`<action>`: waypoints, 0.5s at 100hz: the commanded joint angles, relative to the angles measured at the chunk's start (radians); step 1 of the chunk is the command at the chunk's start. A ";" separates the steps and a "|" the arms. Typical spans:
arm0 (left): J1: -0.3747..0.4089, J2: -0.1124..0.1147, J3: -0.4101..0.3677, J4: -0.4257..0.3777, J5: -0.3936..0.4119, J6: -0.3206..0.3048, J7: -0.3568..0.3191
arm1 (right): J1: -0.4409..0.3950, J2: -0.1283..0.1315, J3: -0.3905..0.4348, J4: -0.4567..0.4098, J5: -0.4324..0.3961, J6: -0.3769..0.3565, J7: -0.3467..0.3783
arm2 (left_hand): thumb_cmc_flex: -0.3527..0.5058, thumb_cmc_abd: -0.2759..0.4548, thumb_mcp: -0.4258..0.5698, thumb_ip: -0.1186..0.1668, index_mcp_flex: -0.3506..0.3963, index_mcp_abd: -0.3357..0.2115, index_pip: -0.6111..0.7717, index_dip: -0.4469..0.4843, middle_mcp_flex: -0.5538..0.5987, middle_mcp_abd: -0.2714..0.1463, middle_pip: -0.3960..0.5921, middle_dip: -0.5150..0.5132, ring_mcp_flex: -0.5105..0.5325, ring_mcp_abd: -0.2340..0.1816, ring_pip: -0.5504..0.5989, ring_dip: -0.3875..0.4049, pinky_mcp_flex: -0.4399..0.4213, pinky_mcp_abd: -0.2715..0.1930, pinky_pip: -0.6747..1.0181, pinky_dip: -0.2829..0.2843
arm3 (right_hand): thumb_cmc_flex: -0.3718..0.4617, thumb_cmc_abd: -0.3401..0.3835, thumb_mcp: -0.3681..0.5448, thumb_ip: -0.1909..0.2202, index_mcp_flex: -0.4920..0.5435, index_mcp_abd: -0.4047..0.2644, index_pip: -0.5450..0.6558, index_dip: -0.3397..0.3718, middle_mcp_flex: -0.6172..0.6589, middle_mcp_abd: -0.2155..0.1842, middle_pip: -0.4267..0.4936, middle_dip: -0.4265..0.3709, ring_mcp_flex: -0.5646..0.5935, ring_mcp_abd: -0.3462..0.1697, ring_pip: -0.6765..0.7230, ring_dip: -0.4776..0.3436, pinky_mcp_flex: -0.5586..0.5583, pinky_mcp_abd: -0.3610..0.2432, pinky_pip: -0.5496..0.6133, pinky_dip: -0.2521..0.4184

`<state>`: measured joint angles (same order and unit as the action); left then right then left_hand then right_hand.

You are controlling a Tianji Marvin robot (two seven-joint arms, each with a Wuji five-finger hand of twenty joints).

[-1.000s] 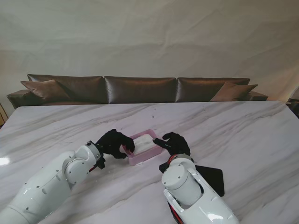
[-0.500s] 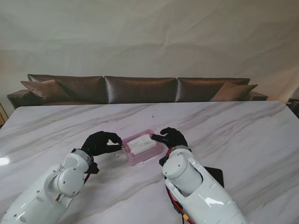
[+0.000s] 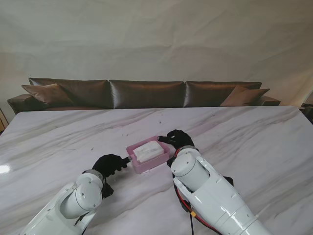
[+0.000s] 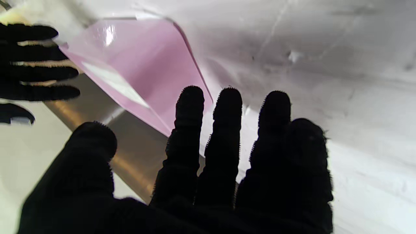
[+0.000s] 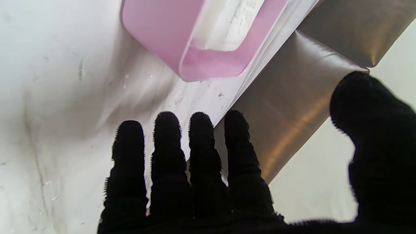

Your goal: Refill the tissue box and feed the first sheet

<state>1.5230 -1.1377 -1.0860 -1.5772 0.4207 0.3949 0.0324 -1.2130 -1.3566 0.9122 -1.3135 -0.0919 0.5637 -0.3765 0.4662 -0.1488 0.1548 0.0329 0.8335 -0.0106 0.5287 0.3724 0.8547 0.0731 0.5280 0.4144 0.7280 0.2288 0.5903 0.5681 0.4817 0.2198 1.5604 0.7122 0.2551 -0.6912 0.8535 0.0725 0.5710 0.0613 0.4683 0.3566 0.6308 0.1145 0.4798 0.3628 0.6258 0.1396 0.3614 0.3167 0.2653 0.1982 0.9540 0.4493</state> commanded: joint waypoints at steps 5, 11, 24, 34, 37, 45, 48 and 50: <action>-0.042 -0.012 0.022 0.042 -0.009 0.000 -0.028 | 0.006 -0.008 -0.008 0.015 0.016 -0.023 0.025 | 0.009 0.033 -0.029 0.035 -0.044 0.019 -0.021 -0.019 -0.066 -0.010 0.008 -0.002 -0.073 0.016 -0.008 0.010 -0.036 -0.067 -0.097 -0.007 | -0.020 0.016 0.002 0.008 -0.013 0.004 0.012 -0.008 -0.029 -0.008 0.022 -0.008 -0.012 -0.013 0.007 -0.018 -0.006 -0.029 -0.003 -0.017; -0.070 -0.013 0.038 0.070 -0.017 -0.009 -0.037 | 0.005 -0.008 -0.012 0.022 0.023 -0.033 0.030 | 0.016 0.032 -0.032 0.038 -0.062 0.020 -0.029 -0.020 -0.087 -0.017 0.002 -0.002 -0.094 0.006 -0.019 0.011 -0.053 -0.073 -0.106 -0.005 | -0.015 0.020 0.000 0.009 -0.012 0.004 0.014 -0.008 -0.028 -0.006 0.024 -0.007 -0.011 -0.005 0.011 -0.017 -0.006 -0.029 -0.002 -0.018; -0.131 -0.019 0.067 0.131 -0.036 -0.034 -0.040 | -0.006 -0.009 -0.012 0.027 0.045 -0.048 0.034 | 0.022 0.033 -0.038 0.043 -0.077 0.017 -0.037 -0.023 -0.106 -0.025 -0.002 0.000 -0.115 -0.002 -0.030 0.014 -0.068 -0.078 -0.114 0.001 | -0.005 0.027 -0.009 0.009 -0.007 0.009 0.019 -0.007 -0.026 -0.002 0.029 -0.004 -0.011 0.006 0.019 -0.012 -0.007 -0.028 0.001 -0.020; -0.173 -0.027 0.084 0.178 -0.060 -0.060 -0.033 | -0.022 -0.008 -0.006 0.017 0.059 -0.054 0.032 | 0.026 0.033 -0.040 0.046 -0.082 0.016 -0.039 -0.023 -0.115 -0.025 -0.004 0.001 -0.123 -0.002 -0.032 0.018 -0.070 -0.082 -0.114 0.006 | 0.000 0.028 -0.012 0.010 -0.004 0.009 0.020 -0.007 -0.026 -0.001 0.030 -0.002 -0.009 0.008 0.023 -0.010 -0.007 -0.028 0.002 -0.021; -0.186 -0.030 0.089 0.192 -0.066 -0.068 -0.031 | -0.028 -0.009 -0.003 0.012 0.063 -0.055 0.028 | 0.027 0.033 -0.040 0.047 -0.085 0.017 -0.039 -0.023 -0.117 -0.025 -0.004 0.001 -0.127 -0.002 -0.034 0.018 -0.072 -0.082 -0.114 0.008 | 0.002 0.028 -0.013 0.010 -0.003 0.009 0.020 -0.007 -0.026 0.000 0.031 -0.002 -0.008 0.009 0.024 -0.009 -0.007 -0.027 0.003 -0.021; -0.216 -0.037 0.100 0.226 -0.082 -0.090 -0.021 | -0.047 -0.008 0.003 -0.007 0.066 -0.056 0.018 | 0.028 0.033 -0.041 0.049 -0.088 0.016 -0.041 -0.024 -0.120 -0.027 -0.004 0.002 -0.130 -0.006 -0.034 0.021 -0.073 -0.081 -0.115 0.011 | 0.004 0.027 -0.015 0.010 -0.001 0.011 0.020 -0.007 -0.025 0.001 0.032 -0.001 -0.006 0.012 0.028 -0.006 -0.008 -0.028 0.004 -0.022; -0.226 -0.041 0.105 0.238 -0.088 -0.099 -0.015 | -0.055 -0.008 0.006 -0.017 0.065 -0.055 0.014 | 0.030 0.033 -0.041 0.049 -0.088 0.018 -0.041 -0.024 -0.121 -0.026 -0.004 0.002 -0.131 -0.006 -0.035 0.021 -0.073 -0.081 -0.115 0.012 | 0.004 0.028 -0.015 0.010 0.000 0.011 0.019 -0.006 -0.024 0.000 0.033 0.000 -0.007 0.011 0.028 -0.006 -0.007 -0.028 0.004 -0.022; -0.233 -0.043 0.107 0.247 -0.093 -0.103 -0.012 | -0.059 -0.008 0.007 -0.021 0.064 -0.055 0.011 | 0.030 0.032 -0.041 0.050 -0.089 0.017 -0.042 -0.025 -0.122 -0.027 -0.004 0.002 -0.132 -0.005 -0.035 0.022 -0.072 -0.081 -0.115 0.013 | 0.005 0.027 -0.015 0.010 0.000 0.011 0.019 -0.006 -0.023 0.001 0.033 0.000 -0.005 0.011 0.030 -0.005 -0.006 -0.028 0.005 -0.022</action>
<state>1.3084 -1.1659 -0.9812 -1.3399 0.3346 0.3031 0.0234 -1.2493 -1.3616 0.9220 -1.3145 -0.0257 0.5098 -0.3698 0.4882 -0.1482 0.1424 0.0505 0.7671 0.0420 0.5054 0.3701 0.7604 0.0685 0.5268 0.4143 0.6434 0.2134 0.5764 0.6062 0.4070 0.1871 1.5600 0.7114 0.2571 -0.6714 0.8529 0.0725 0.5710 0.0645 0.4810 0.3566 0.6096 0.1266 0.4921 0.3542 0.6258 0.1460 0.3652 0.3165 0.2647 0.1936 0.9536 0.4392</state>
